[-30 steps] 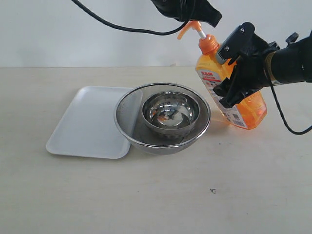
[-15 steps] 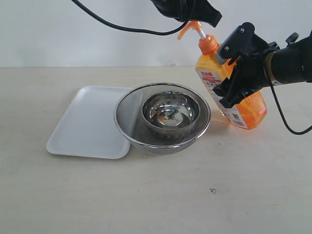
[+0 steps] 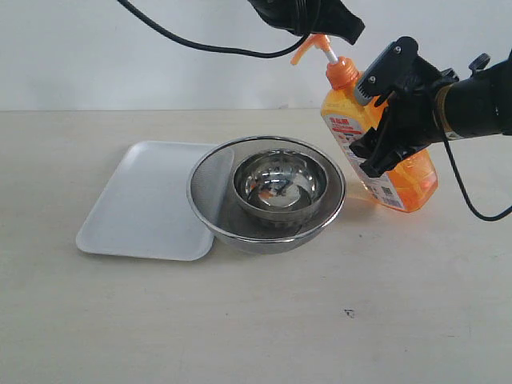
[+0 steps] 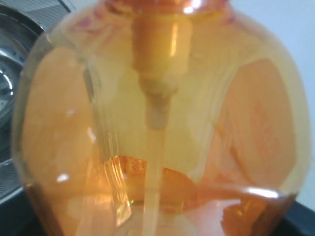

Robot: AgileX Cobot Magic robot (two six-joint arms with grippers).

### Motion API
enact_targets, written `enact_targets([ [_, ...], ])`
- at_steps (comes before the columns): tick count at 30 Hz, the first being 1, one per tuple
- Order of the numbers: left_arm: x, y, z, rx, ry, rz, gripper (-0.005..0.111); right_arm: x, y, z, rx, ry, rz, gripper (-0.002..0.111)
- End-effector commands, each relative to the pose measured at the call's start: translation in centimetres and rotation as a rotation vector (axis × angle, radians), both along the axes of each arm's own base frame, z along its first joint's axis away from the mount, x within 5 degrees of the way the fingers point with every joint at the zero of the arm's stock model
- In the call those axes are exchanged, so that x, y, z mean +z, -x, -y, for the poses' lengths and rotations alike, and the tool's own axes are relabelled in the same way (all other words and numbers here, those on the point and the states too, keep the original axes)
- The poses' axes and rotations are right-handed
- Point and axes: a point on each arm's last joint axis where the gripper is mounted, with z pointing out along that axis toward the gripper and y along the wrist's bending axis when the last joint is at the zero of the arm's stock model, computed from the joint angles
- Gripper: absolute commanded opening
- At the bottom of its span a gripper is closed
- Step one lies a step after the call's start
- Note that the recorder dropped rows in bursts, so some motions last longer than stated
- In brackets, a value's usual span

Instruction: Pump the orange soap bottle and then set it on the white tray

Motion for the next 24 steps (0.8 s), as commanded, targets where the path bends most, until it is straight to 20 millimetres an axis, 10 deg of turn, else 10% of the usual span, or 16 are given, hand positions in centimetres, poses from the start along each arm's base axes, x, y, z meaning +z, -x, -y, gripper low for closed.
enact_targets([
  [1, 0.4, 0.9, 0.1, -0.013, -0.006, -0.013, 0.005, 0.4, 0.2, -0.3, 0.015, -0.056, -0.010, 0.000],
  [10, 3.5, 1.3, -0.8, 0.004, 0.036, 0.102, 0.005, 0.4, 0.2, -0.3, 0.015, -0.056, -0.010, 0.000],
  [24, 1.1, 0.7, -0.5, 0.021, -0.029, 0.031, 0.005, 0.4, 0.3, -0.5, 0.025, -0.064, -0.012, 0.000],
])
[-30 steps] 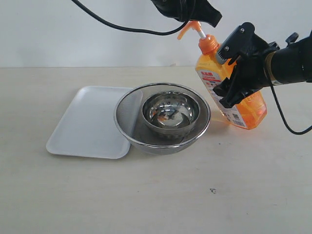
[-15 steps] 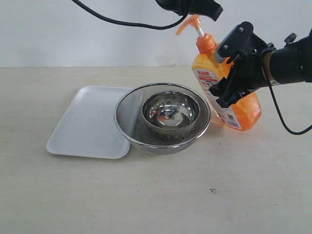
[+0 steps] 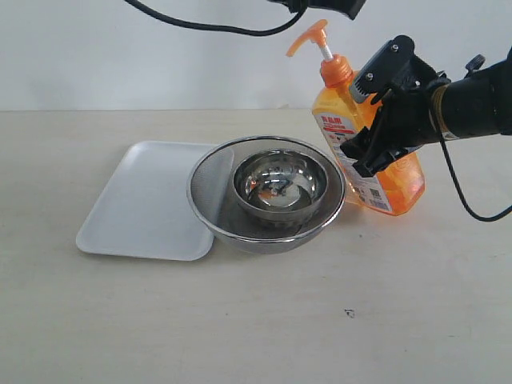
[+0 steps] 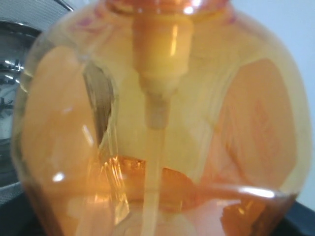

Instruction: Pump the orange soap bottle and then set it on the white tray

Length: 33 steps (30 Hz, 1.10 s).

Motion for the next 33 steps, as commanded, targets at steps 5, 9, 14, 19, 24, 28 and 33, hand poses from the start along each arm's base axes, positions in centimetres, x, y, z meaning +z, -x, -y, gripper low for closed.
enact_targets([
  [5, -1.8, -0.2, 0.4, 0.009, -0.039, -0.054, 0.005, 0.3, 0.1, 0.1, -0.007, -0.008, 0.005, 0.000],
  [9, -1.8, -0.2, 0.4, 0.009, -0.039, -0.057, 0.005, 0.3, 0.0, 0.1, -0.009, -0.006, 0.005, 0.000],
  [14, -2.1, -0.1, 0.6, 0.011, -0.021, -0.089, 0.005, 0.3, 0.0, 0.1, -0.009, -0.006, 0.005, 0.000],
  [19, -4.3, -0.4, 0.9, 0.019, -0.058, -0.170, 0.005, 0.3, 0.0, 0.1, -0.009, -0.006, 0.005, 0.000],
  [24, -6.0, -0.3, 1.7, -0.015, -0.054, -0.245, 0.005, 0.3, 0.0, 0.1, -0.007, -0.005, 0.006, 0.000],
  [28, -6.0, -0.3, 1.7, -0.015, -0.054, -0.245, 0.005, 0.3, 0.0, 0.1, -0.007, -0.005, 0.006, 0.000],
  [33, -6.2, -0.3, 1.7, -0.015, -0.056, -0.251, 0.005, 0.3, 0.0, 0.1, -0.007, -0.005, 0.006, 0.000],
])
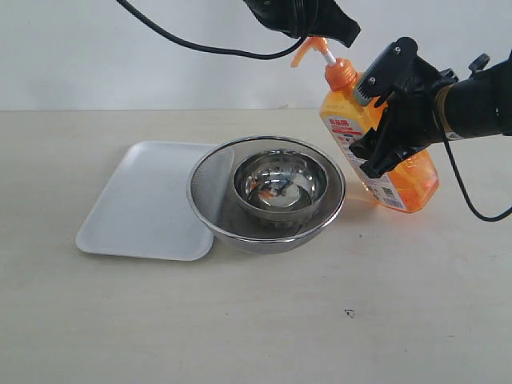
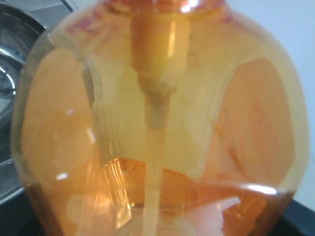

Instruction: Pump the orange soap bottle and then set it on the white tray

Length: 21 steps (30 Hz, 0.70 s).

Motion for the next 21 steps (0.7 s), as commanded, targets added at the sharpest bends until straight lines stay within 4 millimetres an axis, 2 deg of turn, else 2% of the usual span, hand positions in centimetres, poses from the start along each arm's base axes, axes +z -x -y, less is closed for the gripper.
enact_targets([
  [1, -3.2, 0.5, 1.0, -0.008, -0.034, -0.160, 0.005, 0.4, 0.2, -0.3, 0.011, -0.057, -0.008, 0.000],
  [12, -4.5, 0.5, 1.4, -0.024, -0.034, -0.207, 0.005, 0.4, 0.2, -0.3, 0.009, -0.055, -0.008, 0.000],
  [21, -4.5, 0.5, 1.4, -0.025, -0.035, -0.206, 0.005, 0.4, 0.1, -0.3, 0.001, -0.061, -0.009, 0.000],
])
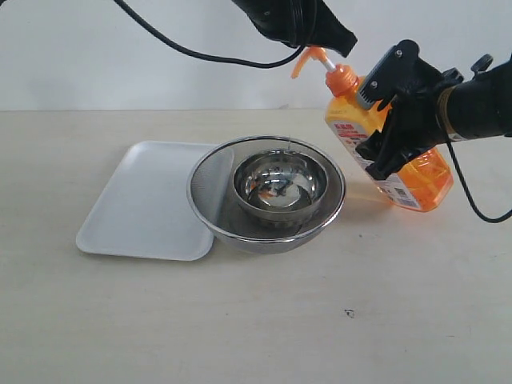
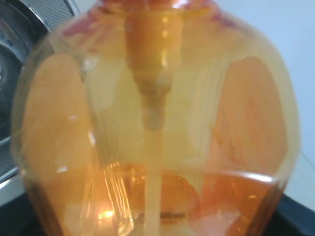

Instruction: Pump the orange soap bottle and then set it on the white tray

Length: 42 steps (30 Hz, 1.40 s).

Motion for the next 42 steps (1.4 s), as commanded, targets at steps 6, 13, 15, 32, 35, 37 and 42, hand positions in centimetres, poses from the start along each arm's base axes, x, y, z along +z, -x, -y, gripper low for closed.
enact_targets([
  [6, -3.2, 1.1, 1.3, -0.019, -0.027, -0.177, 0.005, 0.6, 0.2, -0.6, 0.010, -0.103, -0.018, 0.000],
  [13, -2.2, 1.2, 1.2, -0.021, -0.008, -0.142, 0.005, 0.6, 0.2, -0.6, 0.014, -0.099, -0.016, 0.000],
  [15, -1.2, 1.4, 0.9, -0.021, -0.005, -0.109, 0.005, 0.6, 0.1, -0.6, 0.013, -0.102, -0.012, 0.000],
  [32, 10.1, 5.4, -3.0, -0.021, 0.110, 0.108, 0.005, 1.5, -0.5, -0.6, 0.003, -0.096, 0.040, 0.000],
  [35, 10.3, 5.9, -3.4, -0.019, 0.097, 0.080, 0.005, 1.8, -0.8, -0.4, -0.022, -0.081, 0.054, 0.000],
  [37, 10.4, 6.2, -3.7, -0.017, 0.081, 0.062, 0.005, 2.1, -1.0, -0.3, -0.037, -0.074, 0.064, 0.000],
  [42, 11.9, 7.1, -4.3, -0.029, 0.093, 0.086, 0.005, 2.9, -1.4, -0.2, -0.050, -0.066, 0.093, 0.000],
])
